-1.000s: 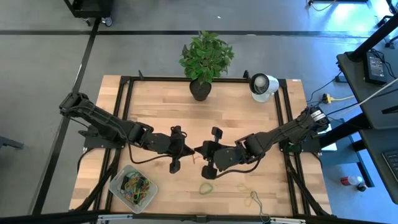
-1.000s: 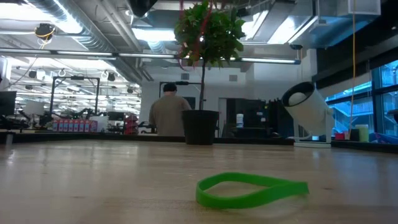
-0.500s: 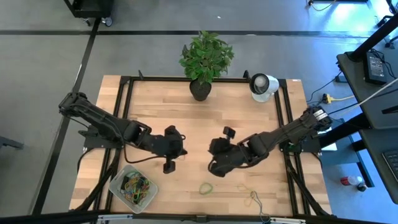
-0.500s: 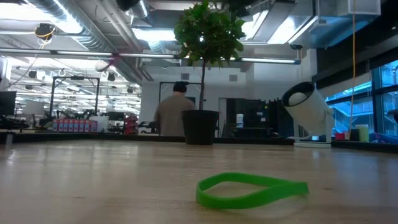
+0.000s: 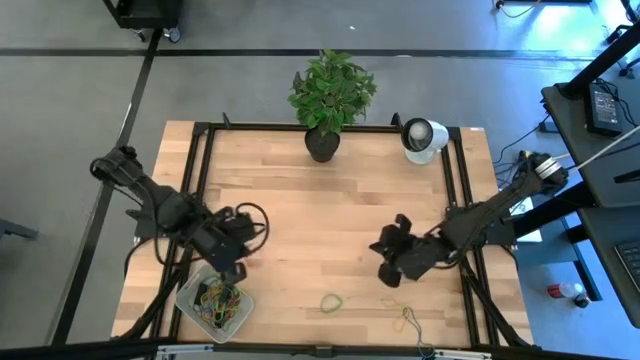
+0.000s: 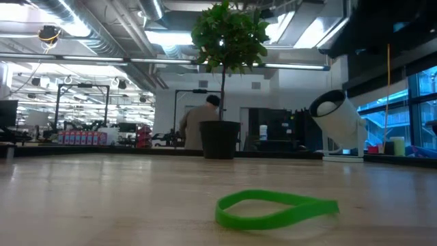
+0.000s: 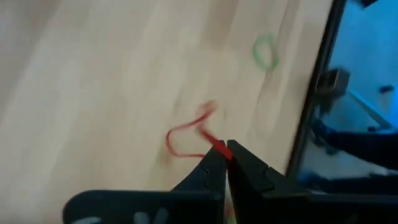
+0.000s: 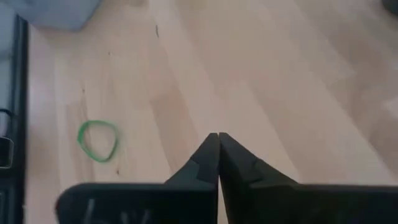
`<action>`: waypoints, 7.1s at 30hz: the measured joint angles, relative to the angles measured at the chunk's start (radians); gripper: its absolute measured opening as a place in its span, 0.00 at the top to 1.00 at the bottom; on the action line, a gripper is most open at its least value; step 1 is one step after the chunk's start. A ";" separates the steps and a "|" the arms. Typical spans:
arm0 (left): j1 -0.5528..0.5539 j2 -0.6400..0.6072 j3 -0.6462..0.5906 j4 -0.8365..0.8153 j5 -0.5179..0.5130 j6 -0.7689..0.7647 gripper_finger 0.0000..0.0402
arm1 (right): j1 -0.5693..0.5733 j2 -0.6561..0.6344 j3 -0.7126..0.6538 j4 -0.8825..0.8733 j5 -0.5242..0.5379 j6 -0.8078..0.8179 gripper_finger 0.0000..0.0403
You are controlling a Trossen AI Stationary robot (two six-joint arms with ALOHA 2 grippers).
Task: Pick and place rubber bands into bin
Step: Put the red rubber band into the gray bin, then put the blue rubber band into the gray bin
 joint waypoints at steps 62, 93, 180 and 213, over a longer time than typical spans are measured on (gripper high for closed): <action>-0.060 -0.011 -0.425 0.376 0.018 -0.260 0.73 | 0.049 -0.139 0.018 -0.148 -0.084 0.226 1.00; 0.227 0.023 -0.424 1.077 0.027 0.624 0.99 | 0.396 0.294 0.096 -0.289 -0.670 1.184 0.94; 0.314 0.061 -0.425 1.319 0.265 0.649 0.49 | -0.051 0.423 0.878 -0.612 0.052 -0.025 0.95; 0.211 -0.520 -0.833 1.061 0.051 0.415 0.61 | -0.075 0.404 0.014 0.365 -0.050 -0.067 0.53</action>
